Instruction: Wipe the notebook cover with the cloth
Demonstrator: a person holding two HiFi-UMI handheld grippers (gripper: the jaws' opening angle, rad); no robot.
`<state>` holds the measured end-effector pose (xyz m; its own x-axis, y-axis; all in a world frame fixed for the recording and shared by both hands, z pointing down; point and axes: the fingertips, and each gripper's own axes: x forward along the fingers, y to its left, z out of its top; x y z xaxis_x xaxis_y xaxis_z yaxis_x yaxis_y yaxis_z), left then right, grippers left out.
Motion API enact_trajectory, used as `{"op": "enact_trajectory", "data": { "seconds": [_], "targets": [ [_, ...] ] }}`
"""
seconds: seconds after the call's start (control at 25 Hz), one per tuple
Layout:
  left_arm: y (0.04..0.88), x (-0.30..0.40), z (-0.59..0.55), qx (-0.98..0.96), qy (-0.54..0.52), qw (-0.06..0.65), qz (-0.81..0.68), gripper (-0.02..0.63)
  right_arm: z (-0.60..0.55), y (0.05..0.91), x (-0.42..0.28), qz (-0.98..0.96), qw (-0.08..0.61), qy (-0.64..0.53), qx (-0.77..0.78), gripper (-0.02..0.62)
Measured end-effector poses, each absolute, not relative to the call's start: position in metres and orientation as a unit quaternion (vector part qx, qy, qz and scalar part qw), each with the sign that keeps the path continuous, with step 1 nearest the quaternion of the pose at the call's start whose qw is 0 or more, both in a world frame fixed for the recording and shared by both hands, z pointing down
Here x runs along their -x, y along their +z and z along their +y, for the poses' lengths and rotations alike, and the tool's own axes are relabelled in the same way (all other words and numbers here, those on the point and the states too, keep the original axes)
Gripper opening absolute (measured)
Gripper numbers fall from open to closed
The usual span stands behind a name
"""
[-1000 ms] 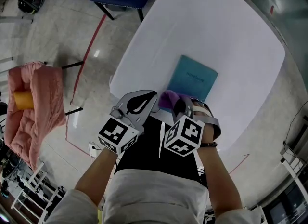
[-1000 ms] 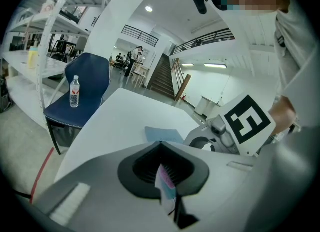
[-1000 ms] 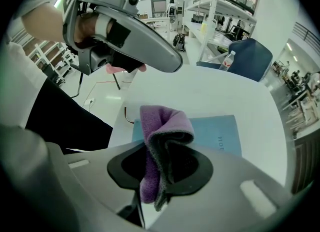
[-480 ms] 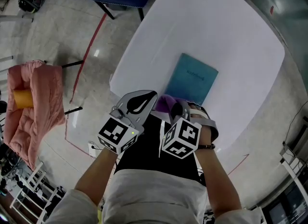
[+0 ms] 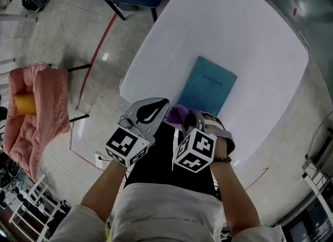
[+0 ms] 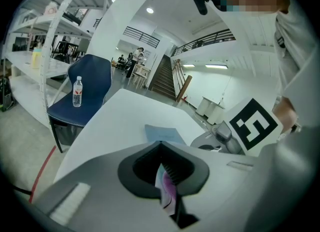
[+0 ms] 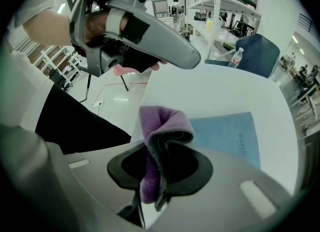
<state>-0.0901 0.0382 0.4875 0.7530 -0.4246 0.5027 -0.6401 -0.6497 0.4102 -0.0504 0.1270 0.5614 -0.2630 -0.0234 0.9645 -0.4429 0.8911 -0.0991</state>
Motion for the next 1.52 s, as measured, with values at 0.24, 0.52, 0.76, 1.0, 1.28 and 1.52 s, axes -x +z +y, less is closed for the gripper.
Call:
{"op": "enact_trajectory", "data": {
  "seconds": [0.24,0.52,0.76,1.0,1.28,1.52],
  "targets": [
    [0.489,0.090,0.043,-0.888,0.185,0.295,-0.299,0.000,0.127,0.561,0.051,-0.774,0.587,0.183,-0.152,0.109],
    [0.484,0.091,0.040,-0.889,0.184,0.290,-0.304,0.000,0.126,0.560,0.050,-0.781,0.569,0.201,-0.161,0.110],
    [0.479,0.095,0.036,-0.888,0.189,0.284,-0.309,0.000,0.122,0.555,0.049,-0.789,0.553,0.210,-0.168,0.109],
    [0.468,0.095,0.027,-0.891,0.186,0.276,-0.310,0.000,0.115,0.545,0.041,-0.799,0.519,0.240,-0.187,0.110],
    [0.455,0.089,0.024,-0.894,0.186,0.271,-0.304,0.000,0.100,0.527,0.029,-0.810,0.472,0.262,-0.231,0.110],
    [0.435,0.081,0.020,-0.899,0.187,0.260,-0.297,0.000,0.086,0.498,0.023,-0.824,0.430,0.259,-0.262,0.110]
  ]
}}
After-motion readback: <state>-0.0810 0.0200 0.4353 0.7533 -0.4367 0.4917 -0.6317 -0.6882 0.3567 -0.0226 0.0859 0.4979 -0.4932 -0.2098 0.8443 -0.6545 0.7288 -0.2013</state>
